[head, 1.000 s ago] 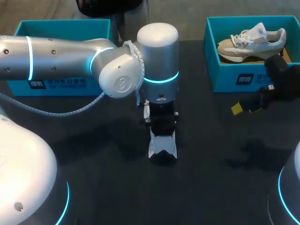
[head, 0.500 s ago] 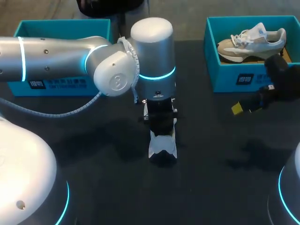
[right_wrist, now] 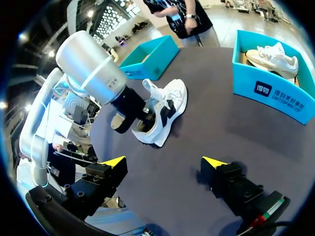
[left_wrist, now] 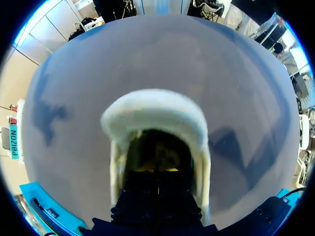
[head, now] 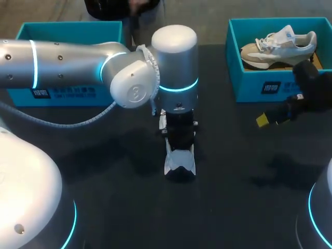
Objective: Take the shoe out of the shoebox, open the shoe tongue, remove and reinsert the insole, then place the shoe into the shoebox
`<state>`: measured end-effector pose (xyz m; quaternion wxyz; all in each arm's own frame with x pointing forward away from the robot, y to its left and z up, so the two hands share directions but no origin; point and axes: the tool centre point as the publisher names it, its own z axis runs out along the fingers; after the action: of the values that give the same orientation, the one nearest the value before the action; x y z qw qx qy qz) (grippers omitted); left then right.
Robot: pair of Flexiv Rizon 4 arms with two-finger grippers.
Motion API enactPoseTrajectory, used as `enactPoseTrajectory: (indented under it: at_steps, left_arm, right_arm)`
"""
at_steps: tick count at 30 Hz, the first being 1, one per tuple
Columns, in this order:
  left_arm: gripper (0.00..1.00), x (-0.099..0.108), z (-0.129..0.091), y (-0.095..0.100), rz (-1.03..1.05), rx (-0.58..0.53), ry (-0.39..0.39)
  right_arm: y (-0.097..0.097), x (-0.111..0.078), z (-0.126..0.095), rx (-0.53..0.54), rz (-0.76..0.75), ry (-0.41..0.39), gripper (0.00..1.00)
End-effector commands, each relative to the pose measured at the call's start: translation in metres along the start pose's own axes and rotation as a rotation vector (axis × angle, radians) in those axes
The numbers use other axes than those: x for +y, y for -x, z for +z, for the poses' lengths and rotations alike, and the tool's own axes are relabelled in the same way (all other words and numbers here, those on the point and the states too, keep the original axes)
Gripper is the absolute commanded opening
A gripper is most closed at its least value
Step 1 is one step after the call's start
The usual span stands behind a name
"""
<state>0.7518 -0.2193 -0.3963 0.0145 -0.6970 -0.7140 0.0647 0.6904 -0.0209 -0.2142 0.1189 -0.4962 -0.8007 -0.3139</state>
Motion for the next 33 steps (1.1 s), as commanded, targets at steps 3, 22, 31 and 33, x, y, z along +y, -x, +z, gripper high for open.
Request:
enactPoseTrajectory:
  at_steps: [3,22,31,33]
  left_arm:
    - [0.00,0.002,-0.036,-0.005,0.003,-0.021,0.141]
    - [0.00,0.035,-0.067,-0.007,-0.012,-0.022,0.467]
    - [0.00,0.035,-0.065,-0.010,-0.012,-0.017,0.449]
    - [0.00,0.036,-0.065,-0.011,-0.012,-0.015,0.445]
  right_arm:
    - [0.000,0.000,0.000,-0.003,0.001,-0.002,1.00]
    - [0.000,0.000,0.000,-0.003,0.001,-0.002,1.00]
    - [0.000,0.000,0.000,-0.003,0.001,-0.002,1.00]
    - [0.000,0.000,0.000,-0.003,0.001,-0.002,1.00]
